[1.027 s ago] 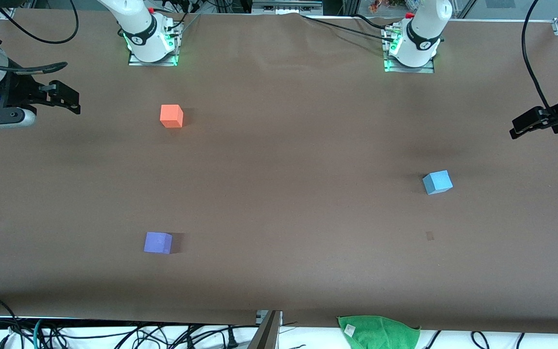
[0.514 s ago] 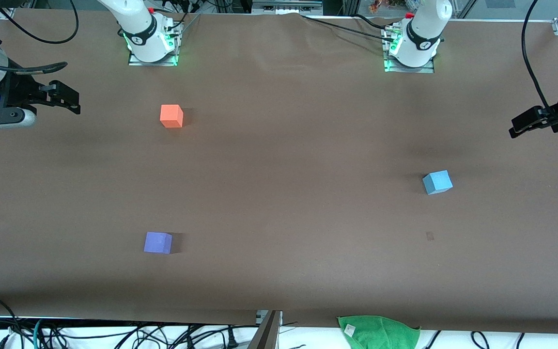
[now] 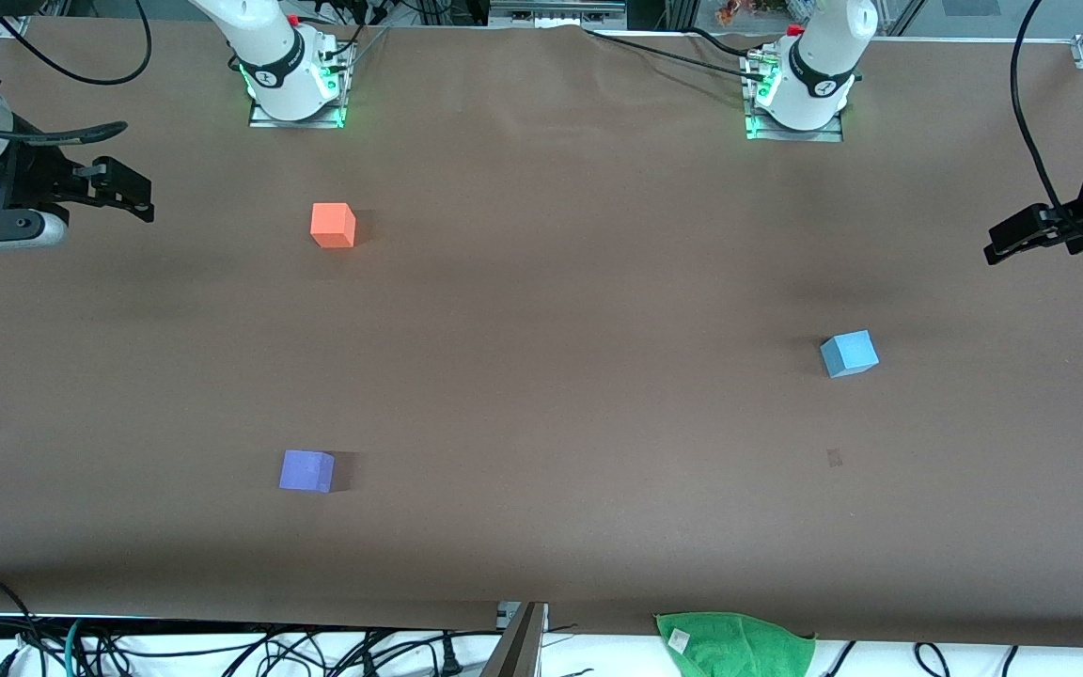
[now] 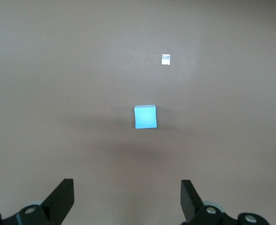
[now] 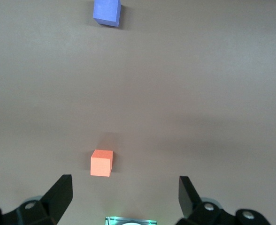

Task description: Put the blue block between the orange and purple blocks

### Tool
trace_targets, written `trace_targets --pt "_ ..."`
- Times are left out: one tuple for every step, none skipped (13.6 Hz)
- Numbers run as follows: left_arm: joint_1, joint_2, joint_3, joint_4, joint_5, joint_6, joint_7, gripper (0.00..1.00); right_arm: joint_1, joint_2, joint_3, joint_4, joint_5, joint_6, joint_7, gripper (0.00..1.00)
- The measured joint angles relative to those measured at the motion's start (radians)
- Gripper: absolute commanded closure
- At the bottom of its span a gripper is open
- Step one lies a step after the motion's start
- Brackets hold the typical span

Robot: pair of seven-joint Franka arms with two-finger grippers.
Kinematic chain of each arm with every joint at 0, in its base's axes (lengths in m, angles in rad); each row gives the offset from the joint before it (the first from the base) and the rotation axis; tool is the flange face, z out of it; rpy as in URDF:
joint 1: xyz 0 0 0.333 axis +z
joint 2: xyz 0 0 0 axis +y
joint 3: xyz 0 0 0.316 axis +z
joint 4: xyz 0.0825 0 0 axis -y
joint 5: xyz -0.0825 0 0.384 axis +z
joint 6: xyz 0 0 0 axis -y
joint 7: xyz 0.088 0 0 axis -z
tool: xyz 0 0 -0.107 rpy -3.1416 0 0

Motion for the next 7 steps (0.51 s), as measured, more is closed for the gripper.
trace_targets --pt "0.0 0.0 0.0 0.0 0.0 0.0 0.0 0.0 0.0 0.0 0.0 0.0 0.0 0.0 0.0 0.0" --pt "0.0 0.001 0.0 0.0 0.0 0.0 0.0 0.0 0.0 0.0 0.0 0.0 0.0 0.0 0.0 0.0" --pt "0.0 0.002 -0.001 0.0 0.0 0.0 0.0 0.0 0.0 0.0 0.0 0.0 0.0 0.0 0.0 0.0" --pt "-0.001 0.004 -0.001 0.0 0.0 0.0 0.0 0.0 0.0 0.0 0.0 0.0 0.0 0.0 0.0 0.0" --pt "-0.001 0.006 -0.001 0.0 0.0 0.0 0.001 0.0 0.0 0.0 0.0 0.0 0.0 0.0 0.0 0.0" --pt "-0.001 0.008 -0.002 0.0 -0.002 0.0 0.001 0.0 0.0 0.0 0.0 0.0 0.0 0.0 0.0 0.0" --pt "-0.001 0.01 -0.002 0.0 -0.006 0.0 0.001 0.0 0.0 0.0 0.0 0.0 0.0 0.0 0.0 0.0"
